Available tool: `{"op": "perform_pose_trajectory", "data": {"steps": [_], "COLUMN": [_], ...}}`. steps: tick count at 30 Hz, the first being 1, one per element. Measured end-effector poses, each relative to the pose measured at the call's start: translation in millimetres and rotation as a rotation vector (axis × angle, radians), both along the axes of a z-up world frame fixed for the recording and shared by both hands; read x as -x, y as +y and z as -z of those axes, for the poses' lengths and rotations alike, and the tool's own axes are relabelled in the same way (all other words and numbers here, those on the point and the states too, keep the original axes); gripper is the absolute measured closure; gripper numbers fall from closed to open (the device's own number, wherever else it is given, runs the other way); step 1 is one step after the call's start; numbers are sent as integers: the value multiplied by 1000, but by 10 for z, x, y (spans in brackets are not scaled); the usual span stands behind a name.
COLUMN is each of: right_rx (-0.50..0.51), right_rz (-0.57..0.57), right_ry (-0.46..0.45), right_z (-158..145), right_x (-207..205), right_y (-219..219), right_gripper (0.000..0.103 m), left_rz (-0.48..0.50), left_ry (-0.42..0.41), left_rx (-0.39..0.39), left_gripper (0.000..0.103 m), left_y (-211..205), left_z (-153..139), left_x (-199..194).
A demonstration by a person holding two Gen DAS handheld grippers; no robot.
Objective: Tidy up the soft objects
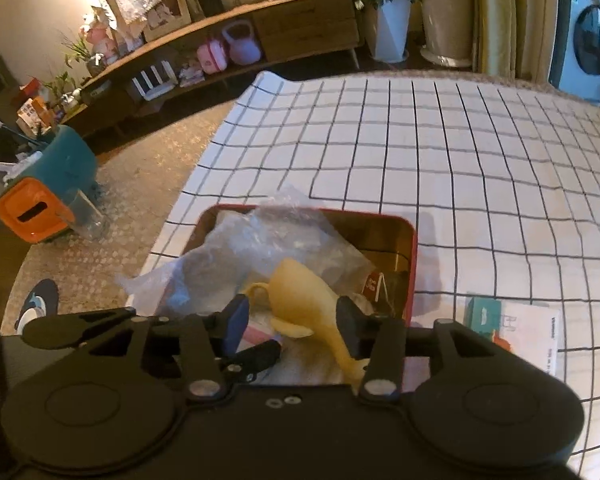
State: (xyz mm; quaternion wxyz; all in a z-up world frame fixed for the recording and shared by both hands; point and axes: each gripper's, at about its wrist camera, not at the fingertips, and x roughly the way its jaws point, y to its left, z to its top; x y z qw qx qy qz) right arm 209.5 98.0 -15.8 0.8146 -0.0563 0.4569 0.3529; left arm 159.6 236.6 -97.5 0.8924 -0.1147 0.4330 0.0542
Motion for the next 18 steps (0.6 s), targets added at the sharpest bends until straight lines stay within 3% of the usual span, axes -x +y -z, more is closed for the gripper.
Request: {"op": "perform_pose_trajectory", "data": {"steps": [11, 15, 18], "right_rx": [-65, -92, -107], "right_rz": [-12, -30, -40], "right_ry": [-65, -114, -137], "right_z": [-369, -513, -576], "right_x": [208, 341, 437], "right_y": [-463, -703, -864], "right_gripper": [47, 40, 40], "left_rz": [-33, -32, -26], "left_ry": [-62, -99, -126], "left_rx": [-26, -54, -75], "left_gripper": [45, 45, 39], "left_y": [-133, -250, -349], "left_z": [-321, -488, -605], "left_x": [225, 337, 411]}}
